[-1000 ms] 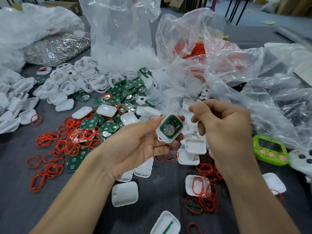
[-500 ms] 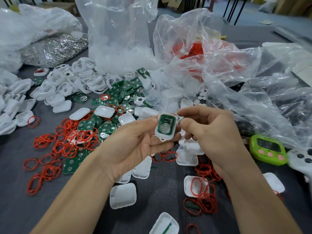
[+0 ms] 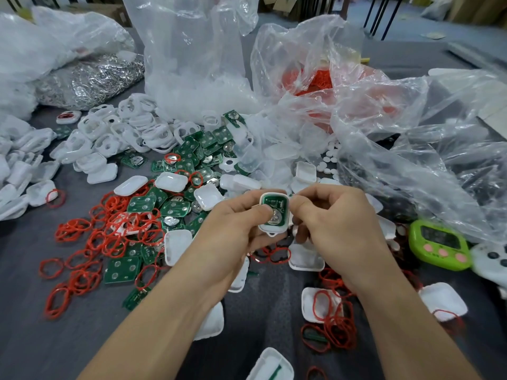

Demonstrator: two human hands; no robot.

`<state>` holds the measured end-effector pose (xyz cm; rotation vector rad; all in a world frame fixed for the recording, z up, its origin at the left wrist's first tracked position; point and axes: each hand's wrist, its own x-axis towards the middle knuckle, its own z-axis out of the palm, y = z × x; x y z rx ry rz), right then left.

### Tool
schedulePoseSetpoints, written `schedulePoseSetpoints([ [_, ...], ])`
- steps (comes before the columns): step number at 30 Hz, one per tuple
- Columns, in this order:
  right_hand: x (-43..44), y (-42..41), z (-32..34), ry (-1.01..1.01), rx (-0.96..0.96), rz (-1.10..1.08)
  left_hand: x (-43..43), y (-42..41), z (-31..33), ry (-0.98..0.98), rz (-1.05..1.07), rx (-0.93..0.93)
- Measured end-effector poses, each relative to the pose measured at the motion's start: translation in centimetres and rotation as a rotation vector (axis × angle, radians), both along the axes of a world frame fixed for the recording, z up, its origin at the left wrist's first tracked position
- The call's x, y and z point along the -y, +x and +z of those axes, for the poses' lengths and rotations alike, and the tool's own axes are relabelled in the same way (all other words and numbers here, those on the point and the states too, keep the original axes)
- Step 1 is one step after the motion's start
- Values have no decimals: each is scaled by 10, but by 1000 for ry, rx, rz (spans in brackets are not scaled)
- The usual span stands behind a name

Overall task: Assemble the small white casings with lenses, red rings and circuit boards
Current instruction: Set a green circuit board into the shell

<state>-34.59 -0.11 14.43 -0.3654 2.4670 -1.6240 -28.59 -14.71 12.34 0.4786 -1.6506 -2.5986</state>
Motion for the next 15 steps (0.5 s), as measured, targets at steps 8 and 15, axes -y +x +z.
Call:
schedulePoseSetpoints([
  [8,4,2,4,-45,50,-6,-2,1,-3,-65,-27,-69],
  [15,4,5,3,-27,-43,-48,-5,5,5,-95,-21,-74],
])
